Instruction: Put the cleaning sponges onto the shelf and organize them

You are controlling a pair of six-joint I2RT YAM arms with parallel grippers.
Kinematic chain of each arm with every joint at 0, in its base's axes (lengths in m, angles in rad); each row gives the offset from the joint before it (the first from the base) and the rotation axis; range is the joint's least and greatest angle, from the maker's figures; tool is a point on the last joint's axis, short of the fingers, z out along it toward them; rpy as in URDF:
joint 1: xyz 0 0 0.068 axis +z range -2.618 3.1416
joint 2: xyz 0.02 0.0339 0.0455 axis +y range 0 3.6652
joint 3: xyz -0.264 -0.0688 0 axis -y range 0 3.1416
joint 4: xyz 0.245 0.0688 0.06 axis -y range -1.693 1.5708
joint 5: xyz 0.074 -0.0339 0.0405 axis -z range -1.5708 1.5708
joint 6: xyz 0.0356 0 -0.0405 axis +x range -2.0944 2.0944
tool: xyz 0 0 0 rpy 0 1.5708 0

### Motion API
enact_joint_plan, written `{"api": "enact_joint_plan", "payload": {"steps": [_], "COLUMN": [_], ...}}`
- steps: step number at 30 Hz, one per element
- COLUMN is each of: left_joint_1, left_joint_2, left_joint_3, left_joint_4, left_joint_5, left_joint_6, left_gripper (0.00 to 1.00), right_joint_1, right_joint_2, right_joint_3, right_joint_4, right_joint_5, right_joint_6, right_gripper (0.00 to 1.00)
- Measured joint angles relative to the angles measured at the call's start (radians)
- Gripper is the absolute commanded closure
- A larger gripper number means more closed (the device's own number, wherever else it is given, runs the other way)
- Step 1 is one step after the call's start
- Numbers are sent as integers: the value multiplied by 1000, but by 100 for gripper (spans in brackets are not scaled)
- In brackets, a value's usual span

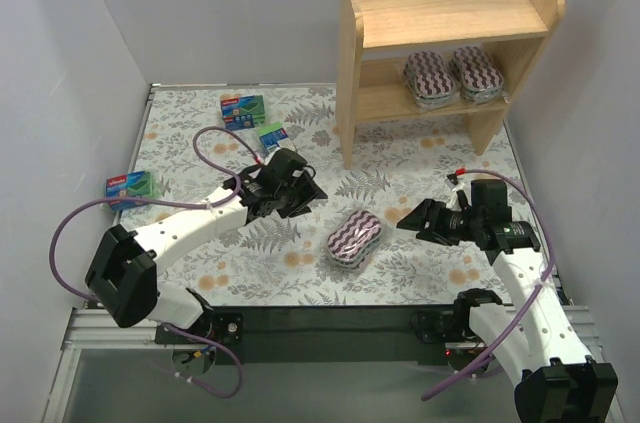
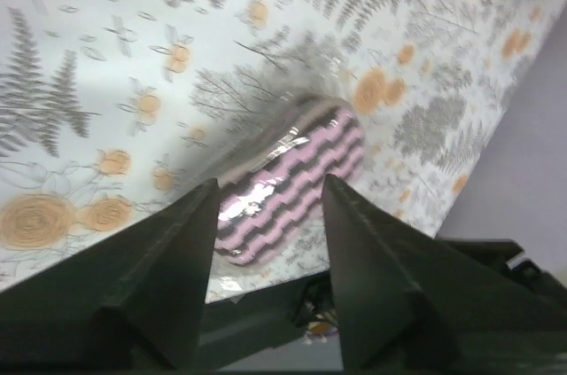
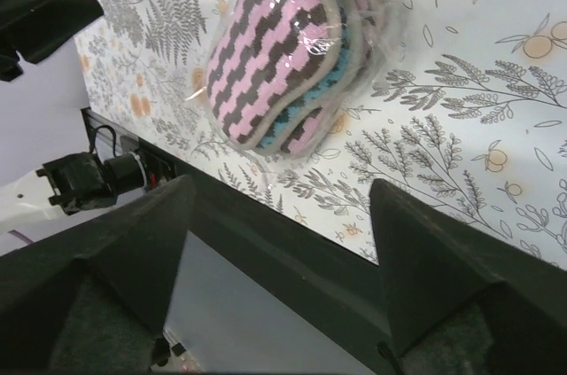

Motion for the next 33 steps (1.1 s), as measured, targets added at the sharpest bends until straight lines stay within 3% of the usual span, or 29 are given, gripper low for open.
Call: {"api": "enact_joint_plan", "payload": {"steps": [1,2,3,5,6,16,26,33], "left_joint_1": [13,26,38,56,58,-48,-210,-280], "left_joint_2": [-12,-17,-15,13,38,305,324,342], "left_joint_3": [-12,-28,-45,-74,-86,-38,-10,50], "left_joint_4": [-10,-18,-26,-38,-37,53,100,76], "left_joint_5": [-6,-10,-13,-16,-8,92,160,193], "left_joint_6": [27,53,84,148,180,348,311,297], "left_gripper": [72,90,97,100,100,100,100,100], "right_joint_1": [0,0,0,0,0,52,160,215], "right_joint_2": [0,0,0,1,3,105,299,503], "right_joint_3": [-5,-10,-13,-16,-16,-88,-92,4], "right_joint_4": [-5,-12,-19,-30,-37,-48,112,201], "right_joint_5": [4,7,11,22,27,68,92,122], "right_joint_6": [-5,-13,-19,-31,-36,-70,-11,5], "right_gripper": [35,40,55,76,98,99,99,99]}}
